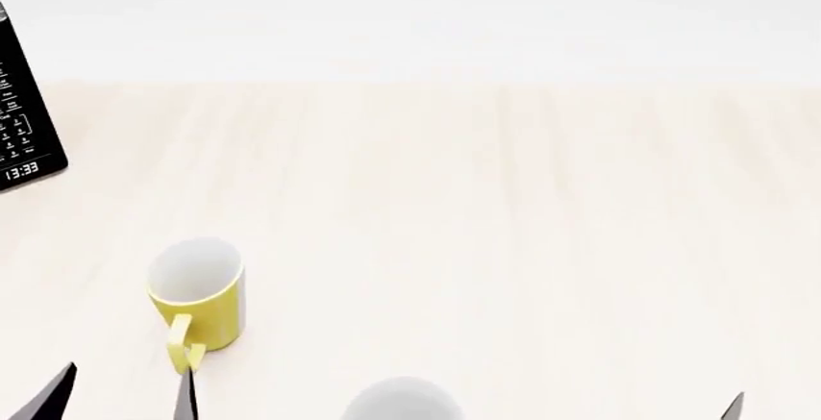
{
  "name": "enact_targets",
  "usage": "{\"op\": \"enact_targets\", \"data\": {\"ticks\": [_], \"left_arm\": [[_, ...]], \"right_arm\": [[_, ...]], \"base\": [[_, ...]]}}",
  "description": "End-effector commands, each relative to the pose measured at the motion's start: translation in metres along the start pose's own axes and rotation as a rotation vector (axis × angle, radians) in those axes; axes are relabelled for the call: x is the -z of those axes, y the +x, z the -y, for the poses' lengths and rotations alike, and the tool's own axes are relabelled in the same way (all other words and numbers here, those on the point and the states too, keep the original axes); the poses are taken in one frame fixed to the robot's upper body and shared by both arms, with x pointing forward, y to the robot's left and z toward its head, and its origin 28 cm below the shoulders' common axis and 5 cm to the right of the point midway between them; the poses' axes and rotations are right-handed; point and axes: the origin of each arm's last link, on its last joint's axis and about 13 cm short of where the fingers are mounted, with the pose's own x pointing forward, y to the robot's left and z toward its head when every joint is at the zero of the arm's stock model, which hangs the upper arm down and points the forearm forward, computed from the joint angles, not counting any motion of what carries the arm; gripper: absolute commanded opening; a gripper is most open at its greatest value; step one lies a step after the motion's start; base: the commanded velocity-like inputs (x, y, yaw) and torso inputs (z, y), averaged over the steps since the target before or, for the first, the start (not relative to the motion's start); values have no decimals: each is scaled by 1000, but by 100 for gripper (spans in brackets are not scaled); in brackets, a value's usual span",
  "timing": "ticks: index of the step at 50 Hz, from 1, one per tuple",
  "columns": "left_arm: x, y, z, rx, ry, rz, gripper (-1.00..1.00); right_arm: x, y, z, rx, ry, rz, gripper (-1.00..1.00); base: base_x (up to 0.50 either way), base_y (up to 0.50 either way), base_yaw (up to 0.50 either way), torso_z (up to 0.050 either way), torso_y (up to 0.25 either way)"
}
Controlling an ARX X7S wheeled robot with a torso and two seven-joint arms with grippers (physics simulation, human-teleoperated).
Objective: Put the yellow and white mug to the front of the white mug.
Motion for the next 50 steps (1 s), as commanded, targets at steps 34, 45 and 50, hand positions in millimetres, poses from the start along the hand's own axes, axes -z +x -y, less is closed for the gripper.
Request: {"op": "enact_targets", "data": {"ticks": [34,45,50], "left_arm": [[17,43,7,-46,60,-121,100],[18,52,9,-43,60,-142,100],[17,54,10,-41,63,-145,100]], "right_arm": [[6,0,-3,-20,-10,-8,100],[5,0,-3,-20,-9,-7,100],[6,0,-3,-22,-9,-8,100]], "base": [[0,0,0,0,0],[0,0,0,0,0],[0,0,0,0,0]]}}
